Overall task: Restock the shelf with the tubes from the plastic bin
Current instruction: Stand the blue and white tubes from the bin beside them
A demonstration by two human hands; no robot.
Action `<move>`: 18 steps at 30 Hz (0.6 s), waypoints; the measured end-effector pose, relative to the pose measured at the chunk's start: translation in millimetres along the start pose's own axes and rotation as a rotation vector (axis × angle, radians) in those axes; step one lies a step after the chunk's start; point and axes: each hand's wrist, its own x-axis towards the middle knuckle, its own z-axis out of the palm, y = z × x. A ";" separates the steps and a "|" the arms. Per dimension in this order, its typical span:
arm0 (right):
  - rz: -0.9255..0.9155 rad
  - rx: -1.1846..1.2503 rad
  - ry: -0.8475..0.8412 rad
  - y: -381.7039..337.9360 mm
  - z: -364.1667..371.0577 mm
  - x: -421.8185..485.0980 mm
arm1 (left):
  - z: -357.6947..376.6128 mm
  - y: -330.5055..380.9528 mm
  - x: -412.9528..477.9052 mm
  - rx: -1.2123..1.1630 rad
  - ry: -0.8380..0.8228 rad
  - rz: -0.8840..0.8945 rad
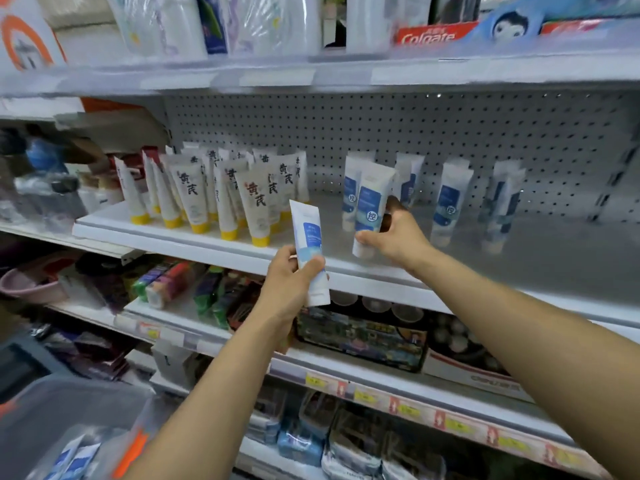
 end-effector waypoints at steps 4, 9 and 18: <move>-0.011 -0.049 0.006 1.2 21.6 27.0 | -6.6 6.6 24.8 0.010 -0.004 0.033; 0.043 -0.097 0.013 10.5 41.7 55.1 | -12.3 15.6 51.7 0.036 -0.045 0.064; 0.054 -0.138 0.003 22.5 49.8 67.3 | -14.0 14.4 77.3 0.044 -0.078 0.072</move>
